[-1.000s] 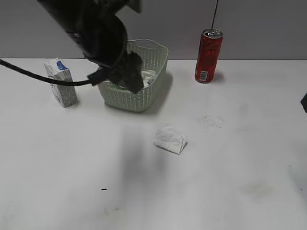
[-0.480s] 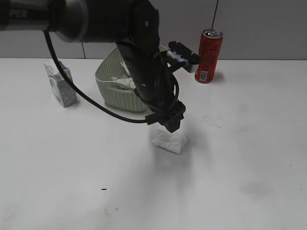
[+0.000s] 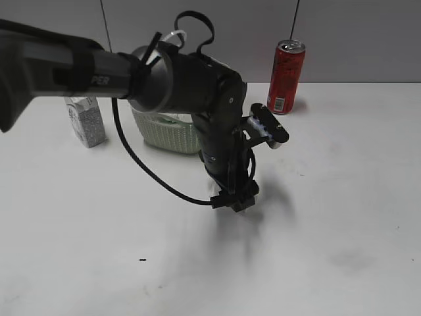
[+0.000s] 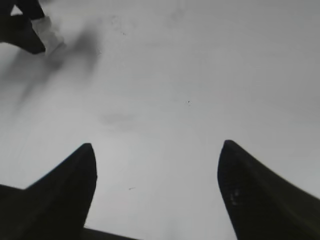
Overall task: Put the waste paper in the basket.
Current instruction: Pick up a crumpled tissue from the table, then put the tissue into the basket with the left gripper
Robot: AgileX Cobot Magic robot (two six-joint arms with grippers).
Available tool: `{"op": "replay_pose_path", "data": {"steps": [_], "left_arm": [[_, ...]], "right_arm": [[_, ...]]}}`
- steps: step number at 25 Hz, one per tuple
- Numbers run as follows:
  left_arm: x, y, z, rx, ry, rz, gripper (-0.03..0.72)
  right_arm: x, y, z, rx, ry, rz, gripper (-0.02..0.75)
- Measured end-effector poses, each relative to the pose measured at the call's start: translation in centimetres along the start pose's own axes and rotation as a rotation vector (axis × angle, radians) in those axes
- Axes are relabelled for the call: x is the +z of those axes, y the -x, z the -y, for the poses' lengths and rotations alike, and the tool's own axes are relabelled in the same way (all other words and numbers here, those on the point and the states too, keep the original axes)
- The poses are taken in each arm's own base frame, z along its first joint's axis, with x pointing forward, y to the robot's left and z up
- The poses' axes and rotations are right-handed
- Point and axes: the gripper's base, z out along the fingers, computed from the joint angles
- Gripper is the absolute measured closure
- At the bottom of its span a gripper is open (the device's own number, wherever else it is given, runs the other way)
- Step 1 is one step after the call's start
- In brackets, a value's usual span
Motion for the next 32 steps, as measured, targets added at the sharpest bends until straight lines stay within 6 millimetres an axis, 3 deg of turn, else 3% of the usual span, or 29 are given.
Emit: {"op": "replay_pose_path", "data": {"steps": [4, 6, 8, 11, 13, 15, 19, 22, 24, 27, 32], "left_arm": [[0.8, 0.0, -0.1, -0.015, -0.001, -0.001, 0.136], [0.9, 0.1, -0.1, -0.024, -0.002, 0.003, 0.191], [0.9, 0.1, -0.1, -0.031, -0.008, 0.0, 0.312], [0.7, -0.1, 0.1, -0.03, -0.019, -0.023, 0.571], [-0.2, -0.1, 0.2, -0.022, -0.016, -0.029, 0.66], [-2.2, 0.3, 0.2, -0.015, -0.002, 0.004, 0.684], [-9.0, 1.4, -0.1, 0.014, 0.088, 0.154, 0.69], [-13.6, 1.6, -1.8, 0.02, 0.21, 0.302, 0.69], [-15.4, 1.3, -4.0, 0.001, 0.298, 0.39, 0.69], [-15.7, 0.4, -7.8, -0.059, 0.386, 0.467, 0.69], [-12.9, -1.3, -12.8, -0.15, 0.456, 0.506, 0.688]], "right_arm": [[-1.1, -0.5, -0.2, -0.009, -0.011, 0.087, 0.166], [-1.5, -0.7, -0.2, -0.011, -0.015, 0.116, 0.166], [-1.8, -0.9, -0.3, -0.013, -0.018, 0.139, 0.166], [-2.0, -1.0, -0.3, -0.016, -0.02, 0.154, 0.166], [-2.0, -1.0, -0.3, -0.016, -0.02, 0.154, 0.166], [-2.0, -1.0, -0.3, -0.016, -0.02, 0.154, 0.166], [-2.0, -1.0, -0.3, -0.015, -0.02, 0.154, 0.167], [-2.0, -1.0, -0.3, -0.015, -0.02, 0.154, 0.167], [-2.0, -1.0, -0.3, -0.015, -0.02, 0.153, 0.167], [-2.0, -1.0, -0.3, -0.015, -0.02, 0.153, 0.167], [-2.0, -1.0, -0.3, -0.013, -0.02, 0.154, 0.167]]}}
